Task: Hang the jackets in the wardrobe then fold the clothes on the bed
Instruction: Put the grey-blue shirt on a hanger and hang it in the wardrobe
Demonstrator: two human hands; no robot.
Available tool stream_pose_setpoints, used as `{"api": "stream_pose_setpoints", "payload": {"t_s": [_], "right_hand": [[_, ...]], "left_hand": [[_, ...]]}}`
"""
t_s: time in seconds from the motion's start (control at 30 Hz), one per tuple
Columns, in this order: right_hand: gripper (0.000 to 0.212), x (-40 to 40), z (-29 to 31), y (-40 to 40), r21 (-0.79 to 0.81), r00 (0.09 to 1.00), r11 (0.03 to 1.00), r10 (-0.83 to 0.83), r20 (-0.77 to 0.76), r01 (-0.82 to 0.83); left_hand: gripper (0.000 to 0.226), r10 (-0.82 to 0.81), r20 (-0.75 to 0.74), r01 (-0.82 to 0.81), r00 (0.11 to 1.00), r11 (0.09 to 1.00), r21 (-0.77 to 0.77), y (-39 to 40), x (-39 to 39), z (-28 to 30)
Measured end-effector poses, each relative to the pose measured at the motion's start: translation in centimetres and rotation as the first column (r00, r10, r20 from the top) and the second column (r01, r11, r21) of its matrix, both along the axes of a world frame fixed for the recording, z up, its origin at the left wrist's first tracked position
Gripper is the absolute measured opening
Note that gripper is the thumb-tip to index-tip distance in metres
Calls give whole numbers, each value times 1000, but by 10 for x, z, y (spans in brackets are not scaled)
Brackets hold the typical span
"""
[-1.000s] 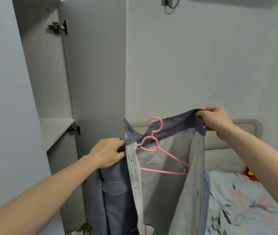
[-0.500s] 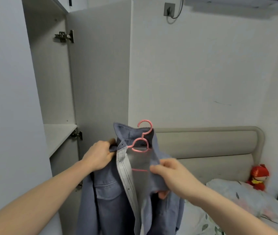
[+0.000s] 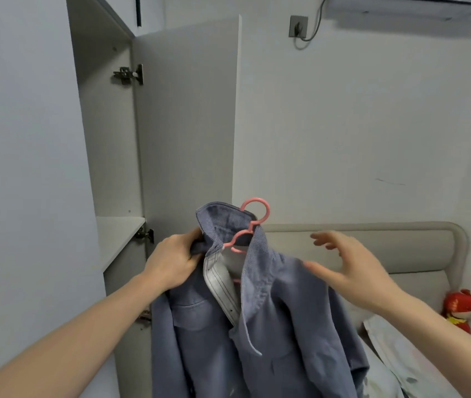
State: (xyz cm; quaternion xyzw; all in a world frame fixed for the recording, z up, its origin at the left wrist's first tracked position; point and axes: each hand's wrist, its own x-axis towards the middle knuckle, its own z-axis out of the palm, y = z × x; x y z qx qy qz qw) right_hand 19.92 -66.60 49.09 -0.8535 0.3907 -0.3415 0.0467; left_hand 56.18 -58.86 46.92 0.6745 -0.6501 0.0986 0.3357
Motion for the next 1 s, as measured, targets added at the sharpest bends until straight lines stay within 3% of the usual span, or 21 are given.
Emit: {"api": "stream_pose_setpoints", "payload": {"t_s": [0.07, 0.13, 0.2, 0.3, 0.4, 0.5, 0.57, 0.67, 0.8, 0.93, 1.0], "right_hand": [[26, -1, -20, -14, 166, 996, 986, 40, -86, -26], [33, 3, -38, -19, 193, 993, 979, 85, -80, -68], [44, 6, -49, -18, 215, 991, 969, 132, -25, -123], [44, 10, -62, -12, 257, 982, 948, 177, 69, -189], [42, 19, -77, -7, 245, 977, 953, 140, 162, -178], [41, 22, -86, -4, 236, 967, 957, 114, 227, -168], [39, 21, -92, -6, 251, 964, 952, 117, 240, -178], [38, 21, -99, -5, 263, 965, 947, 122, 233, -183], [39, 26, -104, -4, 335, 966, 916, 161, 201, -222], [38, 27, -107, -4, 558, 962, 784, 244, 123, -270], [36, 32, -114, -3, 596, 963, 760, 255, 93, -259]], "left_hand": [[39, -16, -15, 16, 1000, 1000, 1, 1, -2, 0], [42, -26, -28, 26, 999, 999, 22, 0, -3, 0], [38, -24, -43, 26, 999, 998, 54, -2, -3, -3], [22, 15, 10, -16, 1000, 993, 118, -5, -4, -10], [23, -10, 34, 2, 999, 976, 218, -6, -14, -22], [52, -37, 34, 29, 999, 975, 219, -5, -24, -36], [73, -76, -134, 100, 988, 979, 178, -3, -25, -38], [63, -189, -405, 254, 894, 961, 112, -8, -24, -39], [51, -184, -322, 244, 929, 957, 157, -3, -43, -45], [38, -236, -308, 274, 922, 958, 87, -5, -49, -63], [36, -243, -274, 279, 931, 955, 101, -8, -55, -71]]}}
